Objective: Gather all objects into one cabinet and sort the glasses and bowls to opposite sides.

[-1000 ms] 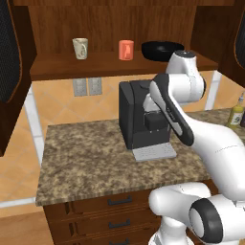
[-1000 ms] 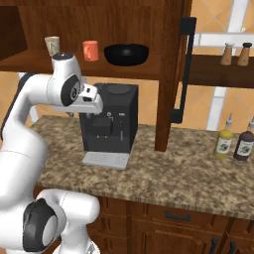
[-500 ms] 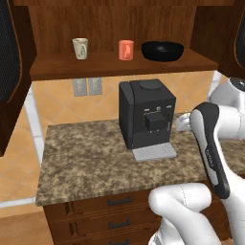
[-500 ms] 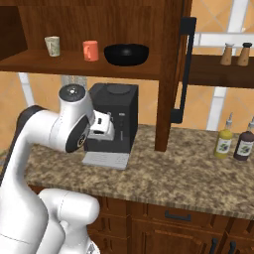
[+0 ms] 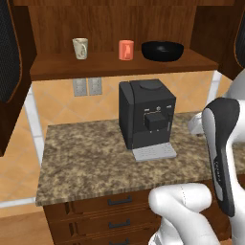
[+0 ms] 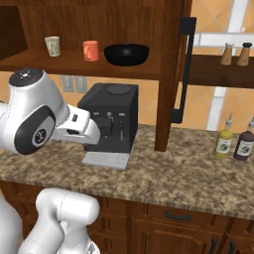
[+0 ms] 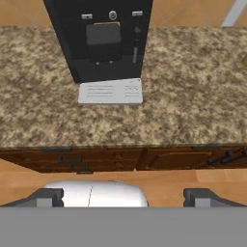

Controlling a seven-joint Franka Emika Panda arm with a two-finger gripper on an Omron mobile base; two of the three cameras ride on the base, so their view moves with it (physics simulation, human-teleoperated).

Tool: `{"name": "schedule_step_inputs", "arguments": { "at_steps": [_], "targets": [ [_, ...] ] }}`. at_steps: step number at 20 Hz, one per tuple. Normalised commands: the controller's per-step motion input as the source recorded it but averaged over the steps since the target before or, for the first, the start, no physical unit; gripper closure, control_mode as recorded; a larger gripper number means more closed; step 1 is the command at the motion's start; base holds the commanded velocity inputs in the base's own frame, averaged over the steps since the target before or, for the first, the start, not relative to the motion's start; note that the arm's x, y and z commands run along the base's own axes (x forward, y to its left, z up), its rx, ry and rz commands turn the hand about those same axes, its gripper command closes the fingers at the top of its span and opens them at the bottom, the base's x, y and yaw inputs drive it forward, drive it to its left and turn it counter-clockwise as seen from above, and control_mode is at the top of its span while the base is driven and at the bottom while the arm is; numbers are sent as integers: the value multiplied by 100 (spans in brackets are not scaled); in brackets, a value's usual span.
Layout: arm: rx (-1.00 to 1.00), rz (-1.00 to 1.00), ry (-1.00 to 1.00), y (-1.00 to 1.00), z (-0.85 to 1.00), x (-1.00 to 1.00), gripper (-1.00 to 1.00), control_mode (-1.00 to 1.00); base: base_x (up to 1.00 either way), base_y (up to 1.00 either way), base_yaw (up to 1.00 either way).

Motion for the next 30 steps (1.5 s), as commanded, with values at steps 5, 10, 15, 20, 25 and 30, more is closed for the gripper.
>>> {"name": "schedule_step_inputs", "arguments": {
  "at_steps": [5, 10, 15, 20, 25, 30],
  "targets": [
    [-5, 0, 0, 0, 0, -10, -100, -100, 0, 0, 0],
    [0, 0, 0, 0, 0, 0, -100, -100, 0, 0, 0],
    [-1, 0, 1, 0, -4, 0, -100, -100, 0, 0, 0],
    [0, 0, 0, 0, -2, 0, -100, -100, 0, 0, 0],
    [0, 0, 0, 0, -2, 0, -100, 100, -15, -8, 2],
    [0, 0, 0, 0, 0, 0, -100, 100, -100, -78, 6]
  ]
}}
